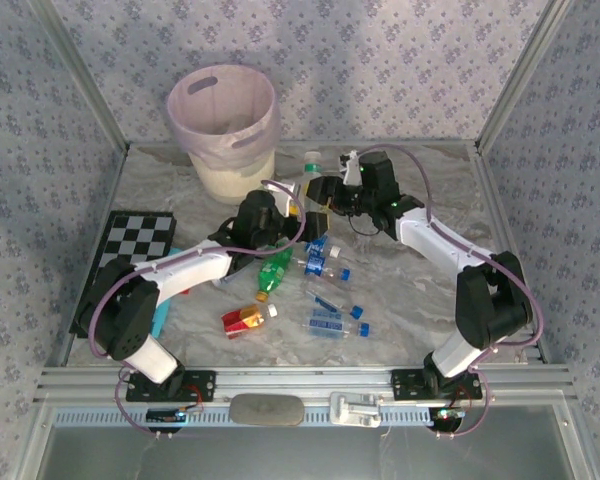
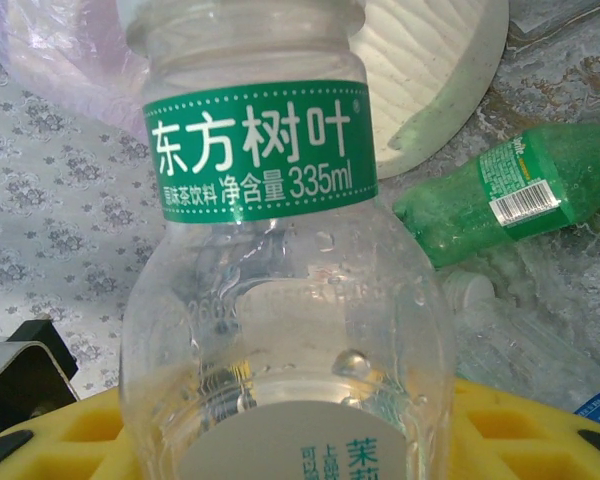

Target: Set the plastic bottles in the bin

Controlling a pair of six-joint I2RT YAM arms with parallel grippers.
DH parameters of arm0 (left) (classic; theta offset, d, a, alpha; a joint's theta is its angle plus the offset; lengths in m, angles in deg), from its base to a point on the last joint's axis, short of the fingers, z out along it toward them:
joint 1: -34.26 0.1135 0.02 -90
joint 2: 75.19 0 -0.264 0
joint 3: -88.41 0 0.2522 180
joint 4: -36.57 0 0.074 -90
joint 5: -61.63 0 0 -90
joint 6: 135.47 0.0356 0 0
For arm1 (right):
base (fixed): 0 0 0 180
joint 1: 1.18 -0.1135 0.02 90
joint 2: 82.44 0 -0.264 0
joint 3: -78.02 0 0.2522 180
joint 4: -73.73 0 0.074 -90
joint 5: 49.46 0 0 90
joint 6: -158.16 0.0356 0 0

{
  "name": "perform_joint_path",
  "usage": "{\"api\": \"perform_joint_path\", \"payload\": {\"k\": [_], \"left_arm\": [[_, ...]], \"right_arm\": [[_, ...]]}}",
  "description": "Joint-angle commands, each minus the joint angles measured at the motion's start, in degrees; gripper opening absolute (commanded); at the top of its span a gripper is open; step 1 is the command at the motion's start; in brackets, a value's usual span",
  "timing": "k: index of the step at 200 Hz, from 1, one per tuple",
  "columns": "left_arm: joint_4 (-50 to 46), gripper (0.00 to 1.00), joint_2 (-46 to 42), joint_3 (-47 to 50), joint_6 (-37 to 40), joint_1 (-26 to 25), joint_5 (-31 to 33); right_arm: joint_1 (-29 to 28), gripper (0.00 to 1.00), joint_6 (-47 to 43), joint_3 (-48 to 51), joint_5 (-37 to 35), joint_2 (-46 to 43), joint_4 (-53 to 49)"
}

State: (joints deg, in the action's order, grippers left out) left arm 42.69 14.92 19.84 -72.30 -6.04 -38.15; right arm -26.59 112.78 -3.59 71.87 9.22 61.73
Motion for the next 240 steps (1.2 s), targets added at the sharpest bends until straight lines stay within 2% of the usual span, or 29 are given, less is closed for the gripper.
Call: {"api": "perform_joint_path", "payload": {"k": [1, 19, 54, 81, 141, 177, 198, 240], "left_arm": [[0.45, 0.95, -0.63, -2.14, 0.85, -0.21, 0.56], [0.71, 0.90, -0.37, -2.33, 0.64, -0.18, 0.55], [1.15, 0.68, -0.25, -2.31, 0.21, -0.12, 0.79], [1.12, 0.61, -0.43, -2.19, 0.07, 0.02, 0.89], [-0.11, 0.58, -0.13, -0.49, -1.70, 0.82, 1.48], [-0.30, 0.58, -0.49, 1.32, -3.13, 1.53, 1.78], [-0.95, 0.57, -1.38, 1.56, -2.76, 1.71, 2.14], [-5.92, 0.57, -4.65, -2.44, 2.66, 3.06, 2.66]], "right_arm": [[-0.79, 0.47, 0.47, -1.67, 1.53, 0.01, 1.29], [-0.96, 0.47, 0.90, -1.58, 1.88, 0.36, 1.54], [-1.14, 0.47, 1.06, -1.59, 2.07, 0.53, 1.92], [-1.18, 0.51, 1.20, -1.58, 2.15, 0.71, 2.08], [0.42, 0.75, 2.83, -1.40, 2.81, 0.46, 4.26], [3.03, 0.78, 3.96, -0.96, 3.23, -0.49, 5.44], [4.92, 0.78, 5.71, 3.19, 3.16, -1.70, 7.80], [7.58, 0.82, 4.85, 6.65, 1.43, -3.89, 7.61]]}}
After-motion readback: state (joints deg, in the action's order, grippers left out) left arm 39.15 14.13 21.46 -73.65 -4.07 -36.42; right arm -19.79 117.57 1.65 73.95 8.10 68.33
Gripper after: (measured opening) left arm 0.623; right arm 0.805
